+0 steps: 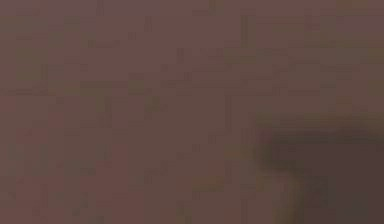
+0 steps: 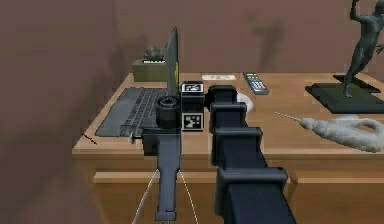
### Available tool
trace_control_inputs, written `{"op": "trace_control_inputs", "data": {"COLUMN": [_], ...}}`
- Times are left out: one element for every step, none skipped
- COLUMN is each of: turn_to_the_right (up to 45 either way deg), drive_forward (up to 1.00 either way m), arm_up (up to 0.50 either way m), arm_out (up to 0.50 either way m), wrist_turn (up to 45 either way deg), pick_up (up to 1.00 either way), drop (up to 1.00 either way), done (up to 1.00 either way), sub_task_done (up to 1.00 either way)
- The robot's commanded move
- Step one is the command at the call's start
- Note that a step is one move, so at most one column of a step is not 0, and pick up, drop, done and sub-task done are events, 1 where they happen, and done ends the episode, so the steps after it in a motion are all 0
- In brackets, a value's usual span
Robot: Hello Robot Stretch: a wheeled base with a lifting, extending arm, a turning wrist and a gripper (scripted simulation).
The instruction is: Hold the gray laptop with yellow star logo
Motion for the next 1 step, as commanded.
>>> {"op": "trace_control_inputs", "data": {"turn_to_the_right": [0.0], "drive_forward": [0.00], "arm_up": [0.00], "arm_out": [0.00], "wrist_turn": [45.0], "pick_up": [0.00], "drop": [0.00], "done": [0.00], "sub_task_done": [0.00]}}
